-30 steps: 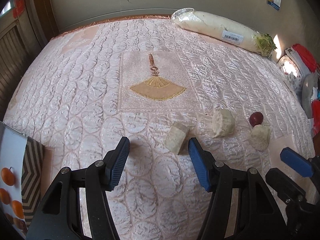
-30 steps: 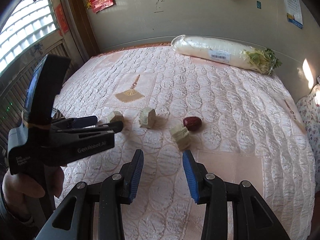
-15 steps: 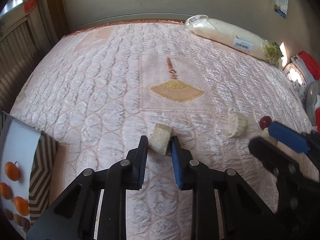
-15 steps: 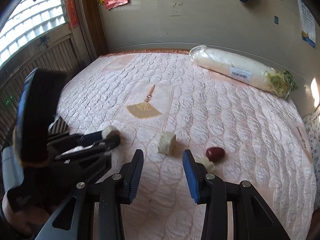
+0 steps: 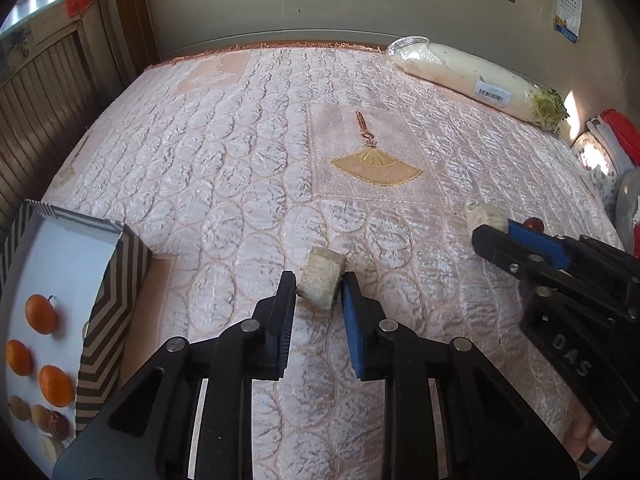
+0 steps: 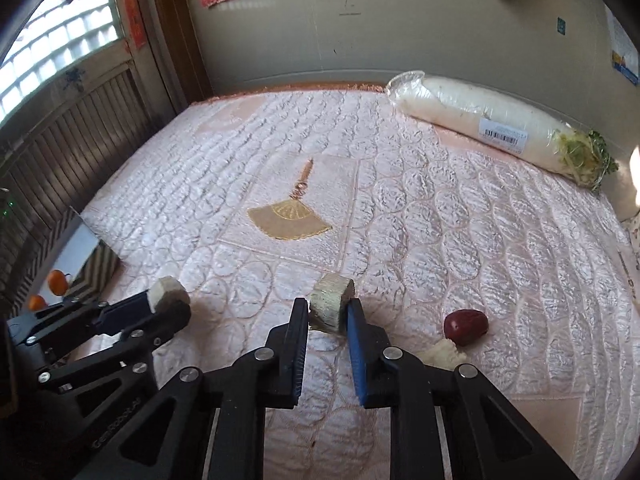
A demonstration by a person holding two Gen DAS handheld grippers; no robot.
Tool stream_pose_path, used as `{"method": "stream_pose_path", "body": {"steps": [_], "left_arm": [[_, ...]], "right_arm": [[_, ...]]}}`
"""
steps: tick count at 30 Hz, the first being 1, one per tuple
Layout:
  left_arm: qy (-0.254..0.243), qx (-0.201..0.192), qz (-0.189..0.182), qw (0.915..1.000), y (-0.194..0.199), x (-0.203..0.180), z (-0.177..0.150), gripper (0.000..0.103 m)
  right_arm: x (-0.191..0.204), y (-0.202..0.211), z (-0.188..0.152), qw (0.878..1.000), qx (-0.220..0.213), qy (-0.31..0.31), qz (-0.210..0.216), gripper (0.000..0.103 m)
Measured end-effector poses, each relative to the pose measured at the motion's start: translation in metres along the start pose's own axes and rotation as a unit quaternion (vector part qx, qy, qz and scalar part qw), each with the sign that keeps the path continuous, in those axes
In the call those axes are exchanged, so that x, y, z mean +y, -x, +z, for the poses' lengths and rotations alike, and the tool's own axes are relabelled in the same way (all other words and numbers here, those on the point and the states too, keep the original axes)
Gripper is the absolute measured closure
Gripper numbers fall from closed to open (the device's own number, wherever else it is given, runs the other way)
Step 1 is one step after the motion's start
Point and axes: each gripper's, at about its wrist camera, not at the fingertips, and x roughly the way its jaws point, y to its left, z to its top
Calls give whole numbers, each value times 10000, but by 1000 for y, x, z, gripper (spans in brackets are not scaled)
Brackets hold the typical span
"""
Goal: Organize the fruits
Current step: 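Grasp a beige square block with the right tool while the left tool holds the white block, then carry both held blocks over the white tray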
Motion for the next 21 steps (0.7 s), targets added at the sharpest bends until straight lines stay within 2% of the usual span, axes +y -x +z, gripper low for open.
{"method": "stream_pose_path", "body": {"steps": [9, 21], "left_arm": [[-2, -98, 50, 9999, 19, 9, -15, 81], [102, -249, 192, 9995, 41, 30, -33, 81]], "right_arm": [[22, 39, -24, 9995, -238, 106, 167, 85], [51, 52, -54, 9994, -202, 251, 134, 85]]}}
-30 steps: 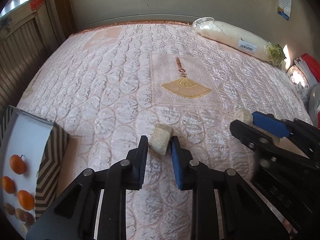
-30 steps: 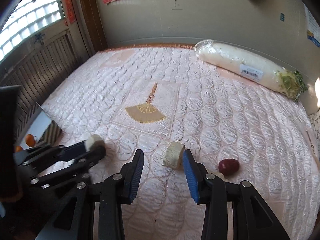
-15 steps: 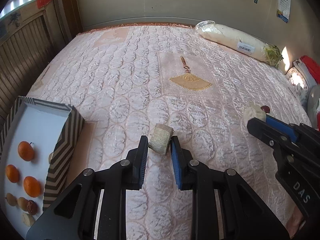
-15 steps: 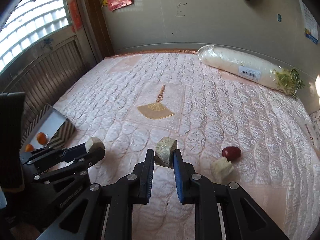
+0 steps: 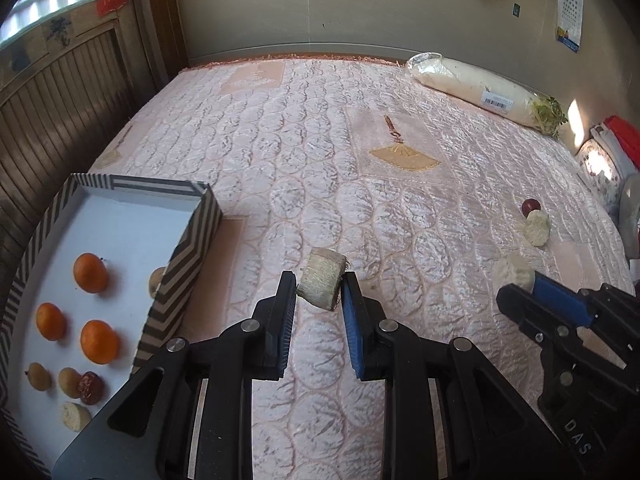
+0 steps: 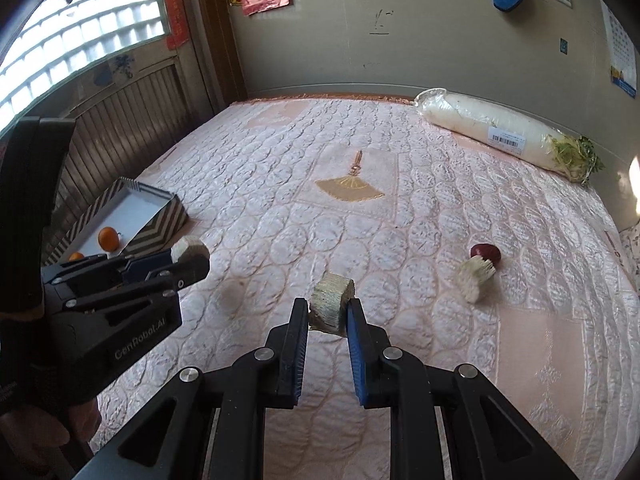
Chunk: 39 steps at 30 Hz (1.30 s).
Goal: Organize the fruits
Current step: 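Carry both held blocks over the white tray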
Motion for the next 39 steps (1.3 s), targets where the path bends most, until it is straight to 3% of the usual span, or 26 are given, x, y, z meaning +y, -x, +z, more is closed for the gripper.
{"method": "stream_pose_path", "body": {"steps": [18, 39], "left_arm": [[214, -269, 115, 9993, 35, 37, -17, 81], [678, -402, 308, 9964, 63, 101, -40, 81]], "right_arm": [[57, 17, -7, 9985, -64, 501, 195, 85], [119, 28, -10, 9908, -136, 1086, 797, 85]]}}
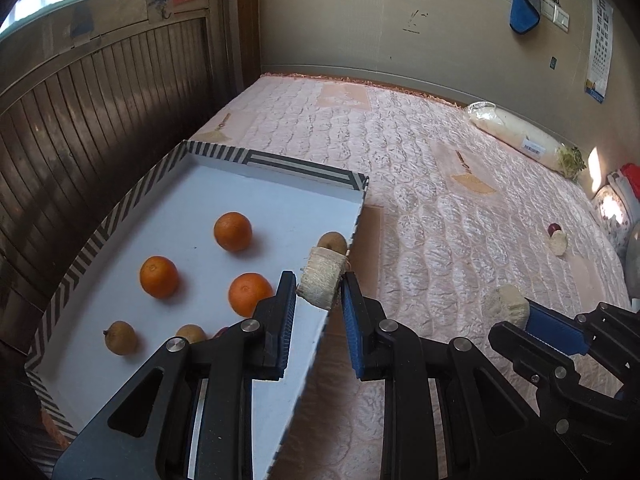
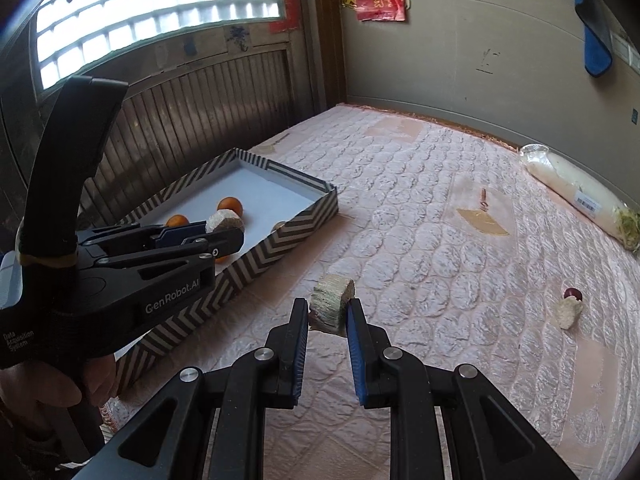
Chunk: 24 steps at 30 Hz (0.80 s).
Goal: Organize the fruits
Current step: 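Carry both held blocks over the white tray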
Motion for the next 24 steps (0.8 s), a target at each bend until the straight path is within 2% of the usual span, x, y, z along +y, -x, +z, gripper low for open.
{"method": "stream_pose_path", "body": {"steps": [24], "left_arm": [[621, 72, 676, 9958, 19, 102, -30, 81]], "right_arm": [[87, -28, 20, 9939, 153, 882, 651, 85]]}}
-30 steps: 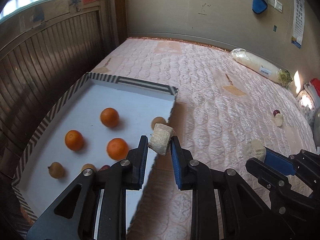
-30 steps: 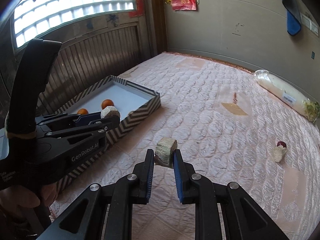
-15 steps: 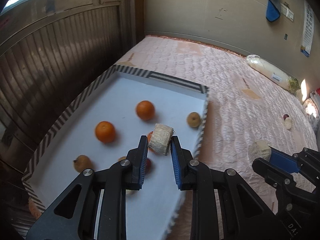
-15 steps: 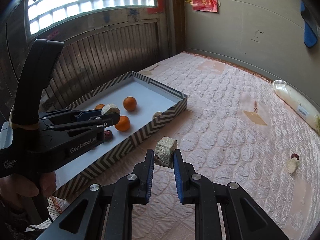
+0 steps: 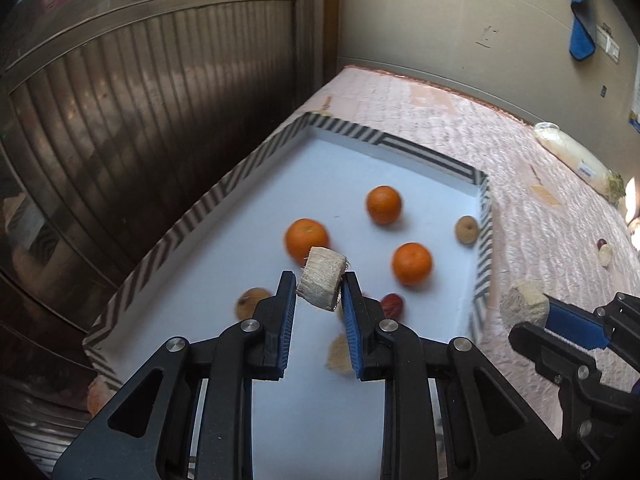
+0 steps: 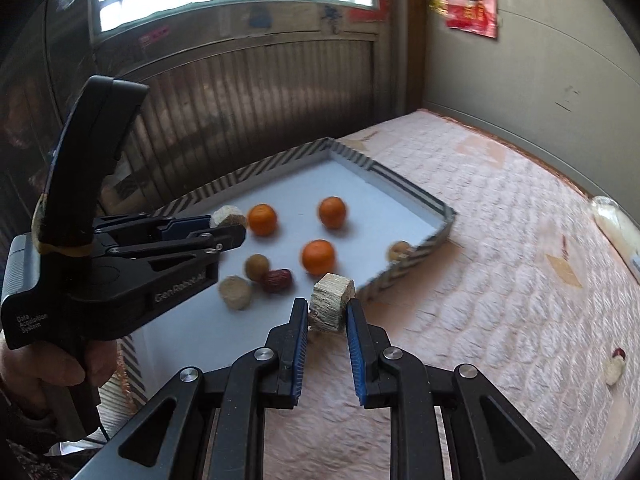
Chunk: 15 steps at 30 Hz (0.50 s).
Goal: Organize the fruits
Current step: 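Carry both held blocks over the white tray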
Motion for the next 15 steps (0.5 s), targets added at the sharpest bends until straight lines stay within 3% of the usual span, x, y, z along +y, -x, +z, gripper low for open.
{"method": "stream_pose_path", "body": {"steps": [15], "left_arm": [[271, 268, 90, 9992, -9, 36, -15, 81]], "right_arm": [[61, -44, 9, 9946, 434, 670, 667, 85]]}}
